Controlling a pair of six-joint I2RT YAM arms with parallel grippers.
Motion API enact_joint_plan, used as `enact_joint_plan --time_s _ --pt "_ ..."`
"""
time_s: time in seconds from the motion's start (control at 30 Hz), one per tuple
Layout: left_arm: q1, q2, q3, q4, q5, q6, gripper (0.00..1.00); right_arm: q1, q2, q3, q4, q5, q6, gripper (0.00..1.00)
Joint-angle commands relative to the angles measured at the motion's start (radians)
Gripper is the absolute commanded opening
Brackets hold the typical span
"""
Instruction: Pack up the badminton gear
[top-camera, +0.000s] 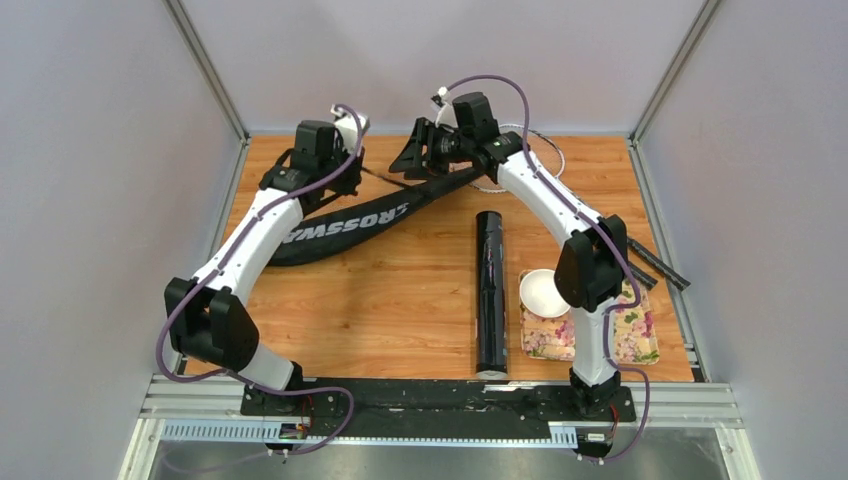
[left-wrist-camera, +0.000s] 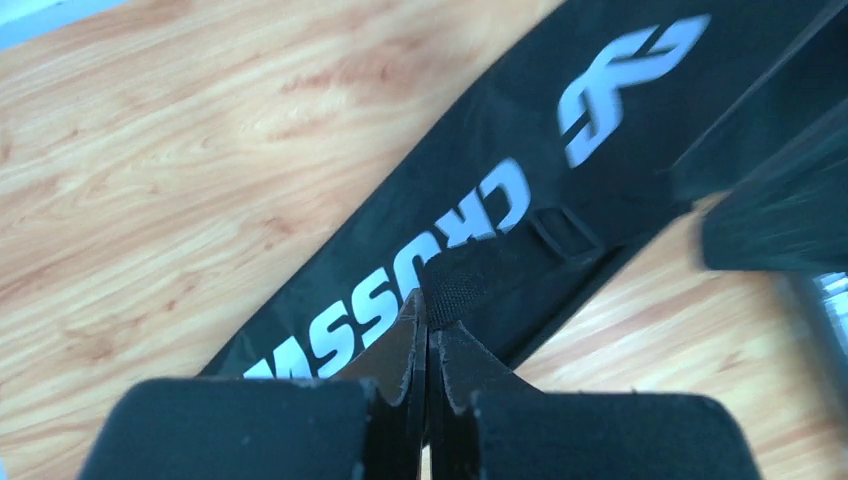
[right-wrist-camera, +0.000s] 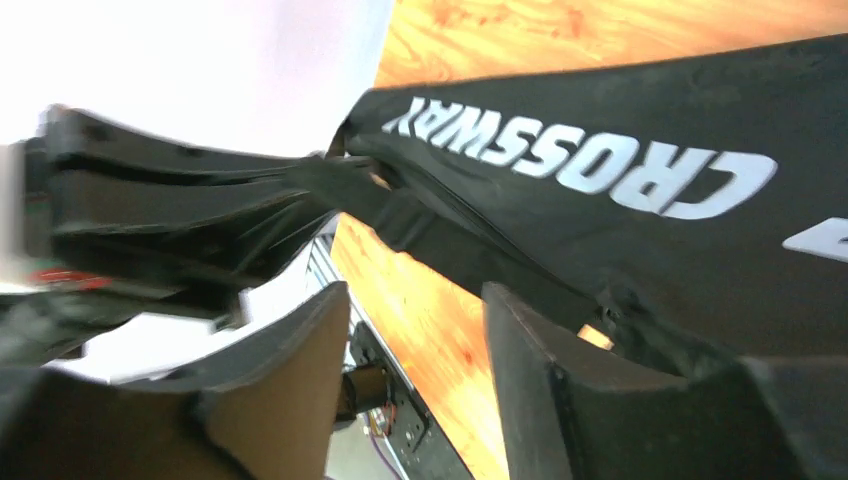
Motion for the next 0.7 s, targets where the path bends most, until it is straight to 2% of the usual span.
enact_joint_plan --time_s 0.0,0.1,0.23,0.3,0.4,0.57,0.67 --pt "0.003 0.025 0.193 -0.126 0.045 -0.356 0.0 0.017 -0.038 -0.014 -0.013 0.121 -0.026 0.61" --pt "0.003 0.062 0.262 -0.162 0.088 -0.473 0.0 0.064 -0.194 -0.144 0.032 0.21 -0.029 0.68" --pt "0.003 0.074 0.231 -0.134 0.145 -0.576 0.0 0.129 -0.426 -0.486 0.122 0.443 -0.007 0.71" --pt "0.003 0.054 0.175 -0.077 0.156 -0.648 0.0 0.164 -0.497 -0.559 0.143 0.548 0.017 0.73" --pt "0.0 0.01 0.104 0.018 0.179 -0.729 0.0 0.208 -0.493 -0.639 0.167 0.633 0.006 0.74" --pt "-0.009 -0.053 0.04 0.091 0.156 -0.801 0.0 0.208 -0.344 -0.55 0.145 0.591 0.012 0.67" --pt "-0.009 -0.072 0.006 0.121 0.16 -0.824 0.0 0.21 -0.286 -0.562 0.163 0.571 0.061 0.64"
